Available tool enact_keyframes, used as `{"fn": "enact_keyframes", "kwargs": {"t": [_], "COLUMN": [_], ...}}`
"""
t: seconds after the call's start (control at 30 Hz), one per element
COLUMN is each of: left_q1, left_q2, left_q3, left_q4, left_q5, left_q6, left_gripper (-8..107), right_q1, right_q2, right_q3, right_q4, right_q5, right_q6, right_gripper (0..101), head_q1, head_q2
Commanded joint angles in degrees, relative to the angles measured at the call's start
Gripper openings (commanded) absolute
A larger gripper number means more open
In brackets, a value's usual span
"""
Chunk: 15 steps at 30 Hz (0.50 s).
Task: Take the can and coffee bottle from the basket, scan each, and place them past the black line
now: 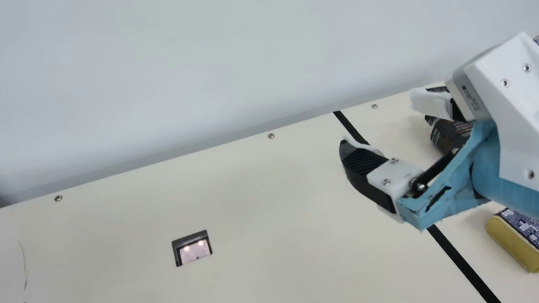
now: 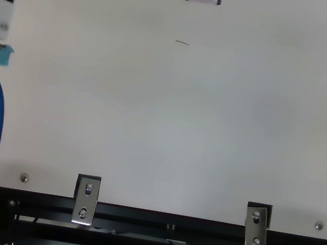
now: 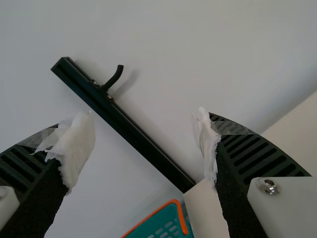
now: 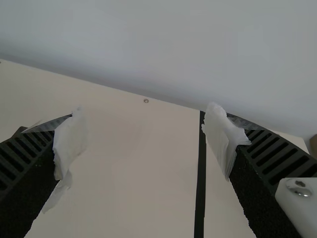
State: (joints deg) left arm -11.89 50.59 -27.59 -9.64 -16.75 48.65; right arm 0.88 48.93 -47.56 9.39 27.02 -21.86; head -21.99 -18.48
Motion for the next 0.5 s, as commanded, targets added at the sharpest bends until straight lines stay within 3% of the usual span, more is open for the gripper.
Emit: {"fn": "enact_keyframes", "kwargs": {"t": [0.0, 0.47], "left_q1": [-0.6, -0.3], "left_q2": [-0.5, -0.8], "left_q3": [0.6, 0.8], "left_q4": [1.0, 4.4], "left_q5": [1.2, 2.6], "left_q6": [-0.9, -4.4], "left_gripper": [90, 90], "right_q1": [0.0, 0.0], "right_q2": [0.0, 0.0], "right_q3": [0.0, 0.0], "right_q4": [0.0, 0.0], "right_q5": [0.0, 0.0], "right_q6": [0.0, 0.0], "right_gripper": [101, 101], "head_q1": [-1.6, -1.6], "head_q2": [0.0, 0.0]}}
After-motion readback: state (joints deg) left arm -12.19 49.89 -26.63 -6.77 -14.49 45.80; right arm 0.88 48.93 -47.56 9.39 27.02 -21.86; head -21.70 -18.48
